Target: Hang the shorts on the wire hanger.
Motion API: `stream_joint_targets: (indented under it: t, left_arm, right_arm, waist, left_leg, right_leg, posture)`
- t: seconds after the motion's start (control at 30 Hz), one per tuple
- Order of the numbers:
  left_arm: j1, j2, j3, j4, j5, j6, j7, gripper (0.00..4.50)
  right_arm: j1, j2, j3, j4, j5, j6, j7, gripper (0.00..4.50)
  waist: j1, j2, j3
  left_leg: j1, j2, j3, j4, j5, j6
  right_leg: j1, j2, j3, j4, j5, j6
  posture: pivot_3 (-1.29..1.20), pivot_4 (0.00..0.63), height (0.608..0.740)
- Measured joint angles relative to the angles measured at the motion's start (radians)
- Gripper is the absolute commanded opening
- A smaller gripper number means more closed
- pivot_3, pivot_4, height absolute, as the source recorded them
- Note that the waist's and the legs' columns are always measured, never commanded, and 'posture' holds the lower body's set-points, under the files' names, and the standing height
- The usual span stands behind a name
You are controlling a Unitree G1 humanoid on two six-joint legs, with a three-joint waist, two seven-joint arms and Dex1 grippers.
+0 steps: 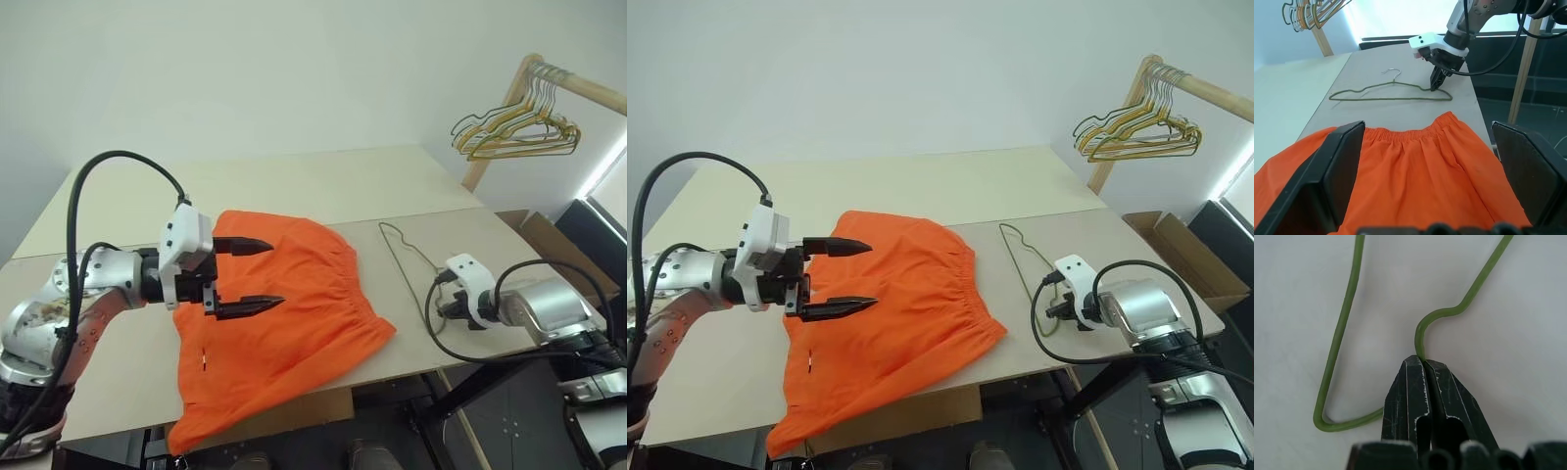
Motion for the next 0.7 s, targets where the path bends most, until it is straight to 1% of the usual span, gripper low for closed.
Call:
stream_joint_targets:
  t: [0.17,0.23,0.27,0.3,0.4,0.5,0.57,0.6,0.7]
  left_arm:
    - [-0.026,-0.022,-0.008,0.029,0.02,-0.006,-0.006,4.5]
    - [-0.036,-0.026,-0.012,0.036,0.031,-0.017,-0.007,4.5]
    - [-0.04,-0.029,-0.012,0.045,0.041,-0.024,-0.006,4.5]
    - [-0.04,-0.029,-0.012,0.051,0.044,-0.025,-0.006,4.5]
    - [-0.08,-0.051,-0.019,0.081,0.057,-0.026,0.006,4.5]
    - [-0.135,-0.071,-0.021,0.114,0.064,-0.021,0.023,4.5]
    - [-0.172,-0.083,-0.025,0.134,0.064,-0.017,0.026,4.5]
    - [-0.202,-0.087,-0.035,0.158,0.066,-0.016,0.022,4.5]
    - [-0.27,-0.09,-0.047,0.223,0.075,0.002,0.007,4.5]
  right_arm:
    - [0.037,-0.005,-0.008,-0.05,-0.039,-0.025,-0.022,0.05]
    - [0.083,-0.041,0.008,-0.098,-0.1,-0.111,-0.044,0.05]
    - [0.12,-0.078,0.016,-0.142,-0.152,-0.197,-0.058,0.05]
    - [0.124,-0.09,0.016,-0.154,-0.169,-0.227,-0.062,0.05]
    - [0.16,-0.142,0.01,-0.228,-0.274,-0.449,-0.086,0.05]
    - [0.172,-0.173,0.009,-0.233,-0.399,-0.745,-0.147,0.05]
    - [0.164,-0.203,0.012,-0.194,-0.5,-0.964,-0.199,0.05]
    - [0.137,-0.237,0.037,-0.139,-0.592,-1.129,-0.25,0.05]
    - [0.066,-0.264,0.065,-0.033,-0.75,-1.374,-0.347,0.05]
  waist:
    - [-0.001,0.0,0.0]
    - [-0.001,0.001,0.001]
    - [-0.001,0.002,0.001]
    - [-0.002,0.002,0.001]
    - [-0.01,0.002,0.001]
    - [-0.014,0.002,0.001]
    - [-0.016,0.002,0.001]
    - [-0.021,0.002,0.001]
    - [-0.027,0.002,0.001]
  left_leg:
    - [-0.001,0.0,0.0,0.0,0.0,0.0]
    - [-0.002,-0.001,0.0,0.0,0.0,0.0]
    - [-0.004,-0.001,0.0,0.0,0.0,0.0]
    - [-0.005,-0.001,0.0,0.0,0.0,0.0]
    - [-0.012,0.0,0.0,0.002,0.001,-0.001]
    - [-0.014,-0.001,0.0,0.002,0.001,-0.002]
    - [-0.014,-0.001,0.001,0.002,0.001,-0.002]
    - [-0.014,-0.001,0.001,0.003,0.001,-0.002]
    - [-0.015,-0.001,0.002,0.003,0.001,-0.002]
  right_leg:
    - [-0.001,0.0,0.0,0.0,0.0,0.0]
    - [-0.002,-0.001,0.0,0.0,0.0,0.0]
    - [-0.004,-0.001,0.0,0.0,0.0,0.001]
    - [-0.005,-0.001,0.0,0.0,0.0,0.001]
    - [-0.014,0.0,0.001,0.002,0.001,0.001]
    - [-0.016,0.001,0.001,0.003,0.002,0.001]
    - [-0.017,0.0,0.001,0.002,0.002,0.001]
    - [-0.017,0.0,0.001,0.002,0.002,0.001]
    - [-0.017,0.0,0.001,0.002,0.002,0.001]
  posture:
    - [-0.08,0.0,0.74]
    - [-0.08,0.0,0.74]
    - [-0.08,0.0,0.74]
    - [-0.08,0.0,0.74]
    - [-0.07,0.0,0.74]
    - [-0.07,0.0,0.74]
    - [-0.07,0.0,0.74]
    - [-0.07,0.0,0.74]
    - [-0.07,0.0,0.74]
